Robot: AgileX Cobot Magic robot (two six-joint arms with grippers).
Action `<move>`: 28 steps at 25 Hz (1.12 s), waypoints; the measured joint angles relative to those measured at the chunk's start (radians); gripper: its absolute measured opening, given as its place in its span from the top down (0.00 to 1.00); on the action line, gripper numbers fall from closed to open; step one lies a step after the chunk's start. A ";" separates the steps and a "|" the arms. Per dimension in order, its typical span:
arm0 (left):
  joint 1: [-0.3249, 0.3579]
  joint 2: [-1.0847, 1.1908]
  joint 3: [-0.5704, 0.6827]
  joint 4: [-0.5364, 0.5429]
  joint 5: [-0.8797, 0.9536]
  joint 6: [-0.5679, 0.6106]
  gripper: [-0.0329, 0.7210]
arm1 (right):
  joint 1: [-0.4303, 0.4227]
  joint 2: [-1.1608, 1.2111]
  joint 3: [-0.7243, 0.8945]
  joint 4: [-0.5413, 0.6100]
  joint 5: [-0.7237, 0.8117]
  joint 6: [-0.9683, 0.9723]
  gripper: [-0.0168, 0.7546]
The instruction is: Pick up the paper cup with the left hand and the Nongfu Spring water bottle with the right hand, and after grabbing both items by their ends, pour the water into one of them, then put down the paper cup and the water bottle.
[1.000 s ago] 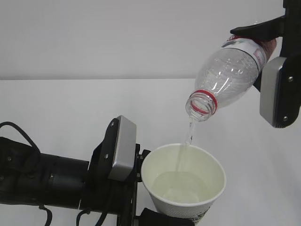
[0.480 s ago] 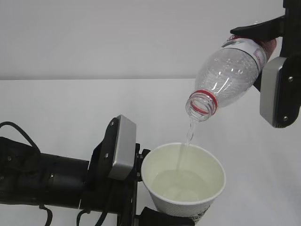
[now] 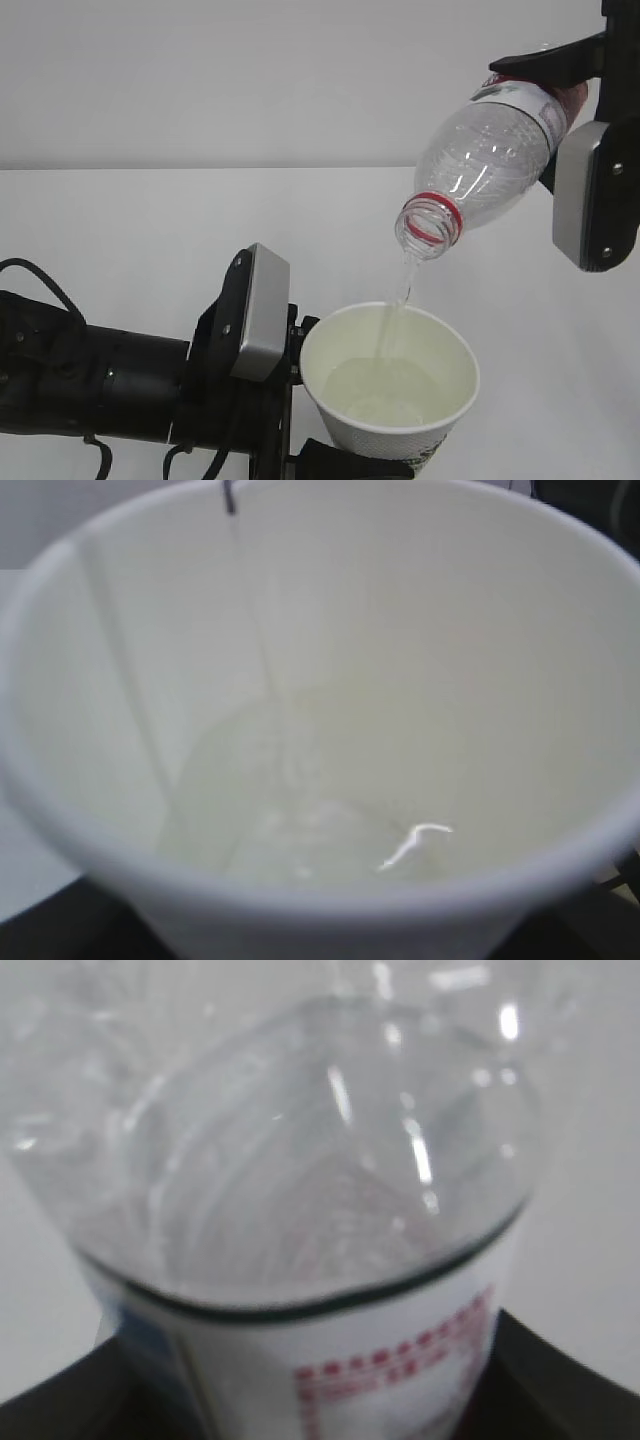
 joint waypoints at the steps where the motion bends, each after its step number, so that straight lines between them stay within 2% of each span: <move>1: 0.000 0.000 0.000 0.000 0.000 0.000 0.24 | 0.000 0.000 0.000 0.000 0.000 0.000 0.35; 28: 0.000 0.000 0.000 -0.004 0.000 0.000 0.24 | 0.000 0.000 0.000 0.000 -0.010 -0.020 0.35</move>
